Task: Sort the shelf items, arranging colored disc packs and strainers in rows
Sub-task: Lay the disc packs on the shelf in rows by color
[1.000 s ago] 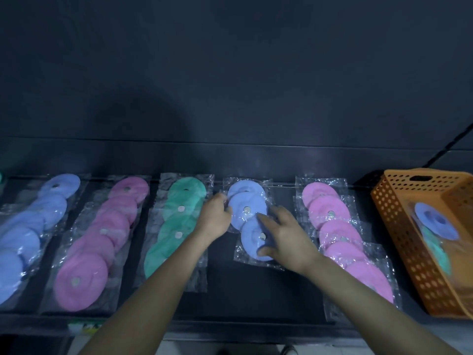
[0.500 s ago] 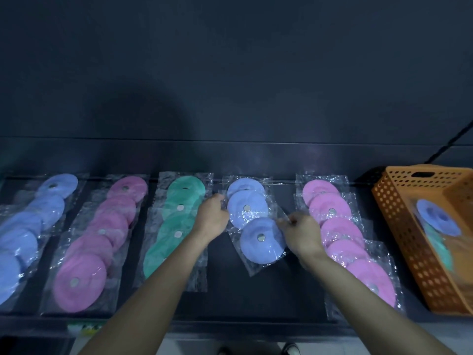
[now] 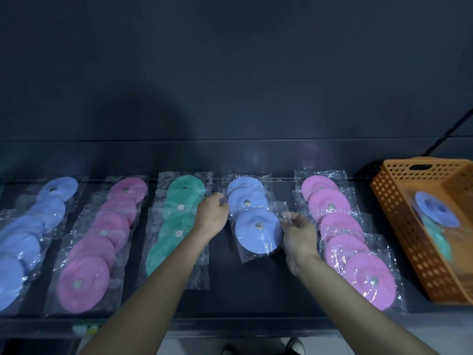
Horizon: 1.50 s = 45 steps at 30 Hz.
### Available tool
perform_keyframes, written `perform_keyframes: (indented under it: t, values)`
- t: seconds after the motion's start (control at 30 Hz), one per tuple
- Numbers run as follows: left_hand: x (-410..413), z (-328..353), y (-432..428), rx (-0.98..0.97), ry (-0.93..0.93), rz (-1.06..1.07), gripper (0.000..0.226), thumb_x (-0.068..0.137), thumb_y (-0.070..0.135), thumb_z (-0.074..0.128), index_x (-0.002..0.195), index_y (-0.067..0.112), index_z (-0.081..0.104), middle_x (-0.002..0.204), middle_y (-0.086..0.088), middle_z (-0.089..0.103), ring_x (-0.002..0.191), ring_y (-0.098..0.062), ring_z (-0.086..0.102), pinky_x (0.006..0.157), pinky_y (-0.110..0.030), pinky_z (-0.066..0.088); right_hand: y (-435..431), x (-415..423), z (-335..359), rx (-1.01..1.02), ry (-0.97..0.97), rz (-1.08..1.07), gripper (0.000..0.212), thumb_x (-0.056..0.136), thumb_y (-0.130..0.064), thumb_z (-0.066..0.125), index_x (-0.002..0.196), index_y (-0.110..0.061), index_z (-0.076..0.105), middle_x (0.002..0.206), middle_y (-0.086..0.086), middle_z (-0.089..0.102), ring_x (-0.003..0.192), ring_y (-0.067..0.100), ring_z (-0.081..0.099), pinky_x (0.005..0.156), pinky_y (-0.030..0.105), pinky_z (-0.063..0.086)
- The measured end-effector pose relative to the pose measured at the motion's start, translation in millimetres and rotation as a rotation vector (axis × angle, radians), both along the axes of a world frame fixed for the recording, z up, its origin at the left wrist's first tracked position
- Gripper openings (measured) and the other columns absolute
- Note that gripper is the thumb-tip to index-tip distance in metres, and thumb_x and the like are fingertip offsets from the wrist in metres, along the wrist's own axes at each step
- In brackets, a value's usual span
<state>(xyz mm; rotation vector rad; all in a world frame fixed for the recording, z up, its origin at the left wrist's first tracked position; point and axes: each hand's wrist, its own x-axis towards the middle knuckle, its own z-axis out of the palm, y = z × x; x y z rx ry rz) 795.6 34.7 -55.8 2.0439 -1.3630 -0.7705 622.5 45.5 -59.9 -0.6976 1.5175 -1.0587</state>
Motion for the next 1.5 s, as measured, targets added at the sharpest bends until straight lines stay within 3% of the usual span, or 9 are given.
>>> perform_keyframes:
  t: [0.27,0.37,0.57,0.63,0.8,0.9,1.1,1.33,1.5]
  values:
    - [2,-5,4,-0.005,0.137,0.001,0.051,0.080,-0.019,0.040,0.124,0.001,0.055,0.126,-0.012,0.061,0.121,-0.023,0.055,0.099,-0.031,0.044,-1,6,-6,-0.064,0.114,-0.029,0.021,0.094,0.000,0.044,0.085,-0.015,0.055,0.081,0.000,0.061,0.074,0.013,0.054,0.070,0.023,0.046]
    - [2,-3,4,-0.024,0.116,0.029,0.043,0.083,-0.014,0.040,0.117,0.001,0.060,0.116,-0.012,0.065,0.111,-0.024,0.059,0.084,-0.018,0.040,-7,2,-5,-0.091,0.182,-0.092,0.014,0.094,-0.003,0.045,0.092,-0.013,0.054,0.078,-0.003,0.058,0.071,0.013,0.053,0.064,0.018,0.045]
    - [0,-1,5,-0.063,0.054,0.014,0.019,0.094,0.006,0.044,0.093,0.006,0.063,0.088,-0.010,0.065,0.078,-0.023,0.054,0.063,-0.025,0.033,4,1,-9,-0.182,0.456,0.254,0.021,0.088,-0.001,0.048,0.107,-0.010,0.053,0.078,0.000,0.064,0.064,0.011,0.060,0.063,0.024,0.048]
    - [-1,0,6,-0.063,0.042,-0.024,0.016,0.090,0.004,0.049,0.096,0.007,0.063,0.090,-0.008,0.067,0.081,-0.023,0.058,0.066,-0.024,0.038,11,-2,-10,-0.300,0.573,0.342,0.027,0.089,-0.004,0.051,0.115,-0.010,0.051,0.094,0.002,0.064,0.079,0.007,0.060,0.070,0.017,0.045]
    - [-1,-1,7,-0.069,-0.113,-0.113,0.022,0.086,0.010,0.060,0.107,0.006,0.060,0.098,-0.010,0.064,0.088,-0.025,0.058,0.071,-0.028,0.041,12,-5,-7,-0.478,0.799,0.477,0.041,0.093,-0.030,0.046,0.133,-0.022,0.047,0.133,0.004,0.046,0.124,0.023,0.038,0.107,0.038,0.033]
    - [-1,0,6,-0.088,-0.169,-0.165,0.029,0.085,0.008,0.059,0.113,0.003,0.059,0.108,-0.011,0.060,0.097,-0.025,0.054,0.077,-0.023,0.036,6,-8,-17,-0.549,1.176,0.804,0.056,0.096,-0.033,0.047,0.147,-0.016,0.029,0.157,0.011,0.014,0.145,0.026,0.008,0.119,0.036,0.013]
    - [-3,9,5,-0.049,-0.158,-0.230,0.039,0.088,0.006,0.055,0.127,0.005,0.053,0.123,-0.013,0.057,0.108,-0.027,0.055,0.090,-0.027,0.038,-5,-8,-17,-0.381,1.129,1.004,0.067,0.097,-0.045,0.043,0.150,-0.014,0.018,0.160,0.010,0.004,0.147,0.024,-0.005,0.119,0.032,0.007]
    - [-16,20,14,-0.121,-0.368,-0.342,0.046,0.093,0.018,0.050,0.137,0.008,0.042,0.154,-0.009,0.025,0.143,-0.022,0.020,0.111,-0.032,0.028,9,-34,11,-0.471,1.051,0.791,0.052,0.095,-0.041,0.047,0.140,-0.015,0.039,0.155,0.011,0.022,0.146,0.025,0.013,0.115,0.031,0.018]
    - [-48,29,9,-0.139,-0.240,-0.463,0.051,0.093,0.024,0.056,0.139,0.009,0.042,0.152,-0.005,0.033,0.141,-0.014,0.025,0.109,-0.019,0.019,22,-74,35,-0.495,1.088,0.635,0.041,0.095,-0.035,0.052,0.127,-0.010,0.052,0.146,0.013,0.038,0.141,0.029,0.026,0.108,0.032,0.030]
